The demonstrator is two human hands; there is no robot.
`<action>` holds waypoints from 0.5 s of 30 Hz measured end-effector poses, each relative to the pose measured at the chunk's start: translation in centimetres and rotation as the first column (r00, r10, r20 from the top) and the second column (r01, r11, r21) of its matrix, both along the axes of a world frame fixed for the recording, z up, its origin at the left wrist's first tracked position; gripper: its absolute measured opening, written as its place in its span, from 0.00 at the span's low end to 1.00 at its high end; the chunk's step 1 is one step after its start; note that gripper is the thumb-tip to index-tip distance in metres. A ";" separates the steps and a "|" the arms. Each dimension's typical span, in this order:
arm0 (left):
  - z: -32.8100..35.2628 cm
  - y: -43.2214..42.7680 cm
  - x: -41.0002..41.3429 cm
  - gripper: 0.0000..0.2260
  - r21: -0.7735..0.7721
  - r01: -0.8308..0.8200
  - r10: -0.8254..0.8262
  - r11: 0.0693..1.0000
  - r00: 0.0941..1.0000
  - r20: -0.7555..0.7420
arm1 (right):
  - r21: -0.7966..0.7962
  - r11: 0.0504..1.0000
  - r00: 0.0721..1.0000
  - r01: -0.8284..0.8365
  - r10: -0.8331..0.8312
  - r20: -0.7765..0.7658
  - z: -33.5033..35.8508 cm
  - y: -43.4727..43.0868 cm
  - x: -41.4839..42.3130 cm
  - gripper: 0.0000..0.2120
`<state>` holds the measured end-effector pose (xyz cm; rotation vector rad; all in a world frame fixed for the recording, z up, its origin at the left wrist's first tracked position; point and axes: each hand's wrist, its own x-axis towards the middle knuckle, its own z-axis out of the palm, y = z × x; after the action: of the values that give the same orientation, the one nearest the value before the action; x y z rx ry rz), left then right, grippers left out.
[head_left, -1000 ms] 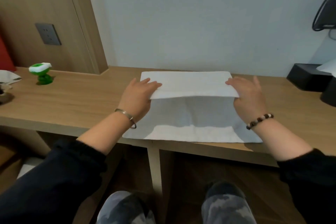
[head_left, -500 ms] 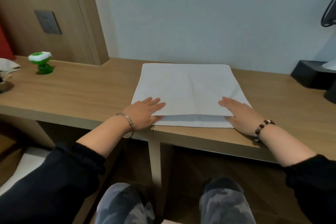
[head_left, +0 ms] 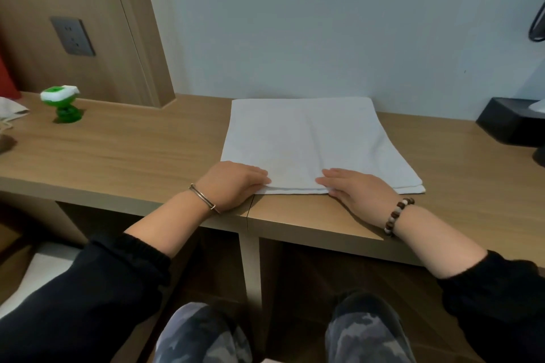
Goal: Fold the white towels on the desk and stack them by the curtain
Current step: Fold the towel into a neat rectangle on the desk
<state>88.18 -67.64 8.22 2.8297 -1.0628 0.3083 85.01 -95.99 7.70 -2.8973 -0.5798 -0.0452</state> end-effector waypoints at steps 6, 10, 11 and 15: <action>-0.1 0.4 -0.1 0.13 0.043 -0.076 0.074 0.996 0.996 0.051 | 0.078 0.995 0.996 0.065 -0.069 0.050 0.4 0.4 0.3 0.16; -0.2 0.4 -0.3 0.11 -0.059 -0.082 0.083 0.995 0.996 0.017 | 0.010 0.999 0.986 0.049 -0.050 0.159 0.6 0.6 0.2 0.13; -0.2 0.4 -0.4 0.11 -0.068 -0.087 0.088 0.994 0.996 0.009 | -0.020 0.999 0.979 0.032 -0.027 0.201 0.6 0.7 0.2 0.13; -0.3 0.3 -0.4 0.11 -0.082 -0.105 0.104 0.991 0.994 -0.016 | -0.083 0.996 0.934 0.018 0.013 0.357 1.1 0.7 0.0 0.13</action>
<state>87.79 -67.32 7.95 2.8150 -0.8797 0.3362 84.97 -95.31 8.77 -2.9895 -0.6487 -0.5730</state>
